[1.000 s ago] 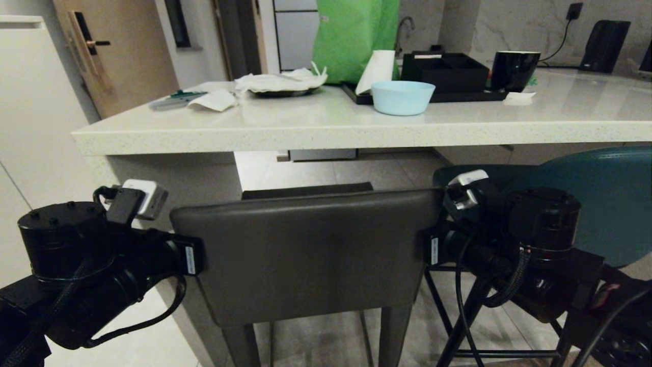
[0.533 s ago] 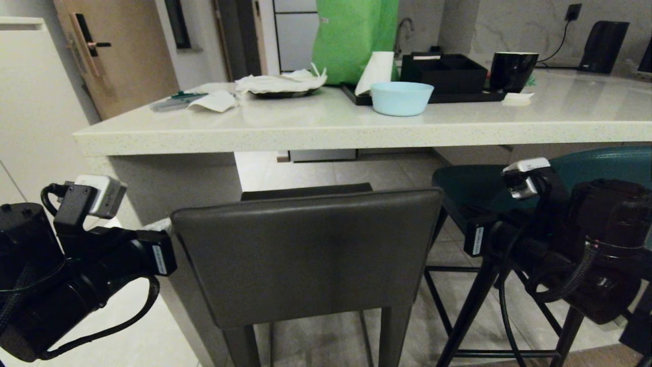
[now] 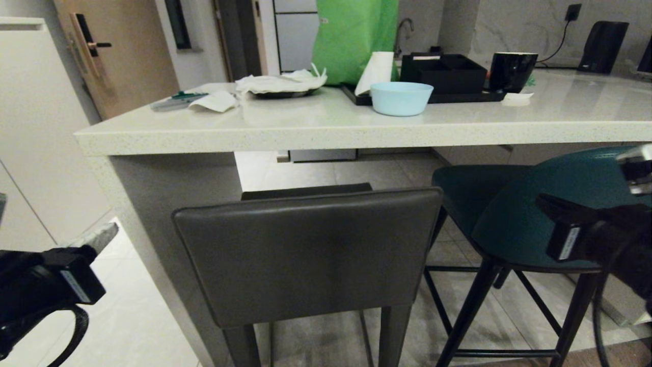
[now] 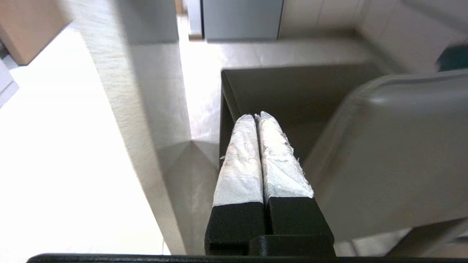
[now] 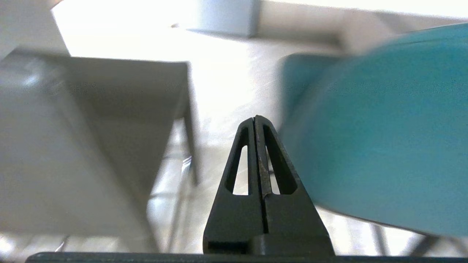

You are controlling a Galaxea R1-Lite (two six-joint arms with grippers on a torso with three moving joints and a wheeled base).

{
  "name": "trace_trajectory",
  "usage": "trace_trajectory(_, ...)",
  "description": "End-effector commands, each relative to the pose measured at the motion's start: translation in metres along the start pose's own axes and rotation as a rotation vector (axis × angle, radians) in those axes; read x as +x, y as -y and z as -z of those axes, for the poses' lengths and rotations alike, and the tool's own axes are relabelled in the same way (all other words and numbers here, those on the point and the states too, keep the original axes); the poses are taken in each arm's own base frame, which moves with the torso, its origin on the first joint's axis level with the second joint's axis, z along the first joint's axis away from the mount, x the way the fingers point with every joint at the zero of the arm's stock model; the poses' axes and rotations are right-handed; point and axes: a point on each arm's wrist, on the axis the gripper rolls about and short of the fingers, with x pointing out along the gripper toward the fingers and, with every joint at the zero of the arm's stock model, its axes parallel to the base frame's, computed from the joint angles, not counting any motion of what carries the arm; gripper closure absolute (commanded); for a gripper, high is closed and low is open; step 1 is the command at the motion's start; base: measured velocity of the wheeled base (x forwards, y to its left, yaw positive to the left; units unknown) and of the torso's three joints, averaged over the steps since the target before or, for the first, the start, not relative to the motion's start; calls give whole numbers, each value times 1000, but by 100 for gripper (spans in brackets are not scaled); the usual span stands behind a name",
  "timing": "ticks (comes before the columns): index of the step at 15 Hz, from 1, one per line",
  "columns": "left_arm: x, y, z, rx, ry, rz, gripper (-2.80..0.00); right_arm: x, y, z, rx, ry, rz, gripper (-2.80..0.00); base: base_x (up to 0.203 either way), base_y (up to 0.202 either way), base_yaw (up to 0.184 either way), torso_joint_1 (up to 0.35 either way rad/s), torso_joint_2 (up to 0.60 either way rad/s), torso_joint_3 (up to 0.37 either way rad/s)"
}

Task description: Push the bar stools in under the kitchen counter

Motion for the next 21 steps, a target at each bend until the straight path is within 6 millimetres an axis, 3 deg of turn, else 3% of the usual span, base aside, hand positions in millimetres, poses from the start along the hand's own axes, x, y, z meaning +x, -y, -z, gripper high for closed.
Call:
trace_trajectory(1, -45, -5, -15, -21, 136, -22, 0, -37, 22, -18, 28, 113, 81, 0, 0, 0, 0, 0, 0, 0)
trace_trajectory(4, -90, -11, -15, -30, 206, -86, 0, -85, 47, -23, 25, 182, 251, 0, 0, 0, 0, 0, 0, 0)
trace_trajectory(7, -131, -9, -8, -21, 256, -104, 0, -138, 54, -20, 10, 266, 370, 0, 0, 0, 0, 0, 0, 0)
trace_trajectory(10, -163, -6, 12, -11, 245, -125, 0, -190, 48, 1, -20, 289, 403, 0, 0, 0, 0, 0, 0, 0)
trace_trajectory(12, -177, -5, 33, 4, 244, -122, 0, -211, 43, 21, -36, 282, 369, 0, 0, 0, 0, 0, 0, 0)
trace_trajectory(14, -177, -6, 62, 53, 200, -103, 0, -209, 40, 51, -54, 212, 315, 0, 0, 0, 0, 0, 0, 0)
trace_trajectory(16, -164, -9, 87, 103, 109, -80, 0, -210, 36, 89, -70, 184, 263, 0, 0, 0, 0, 0, 0, 0)
trace_trajectory(18, -154, -12, 112, 142, 24, -93, 0, -197, 33, 131, -80, 90, 241, 0, 0, 0, 0, 0, 0, 0)
trace_trajectory(21, -150, -14, 122, 127, 10, -106, 0, -191, 28, 146, -43, 62, 73, 0, 0, 0, 0, 0, 0, 0)
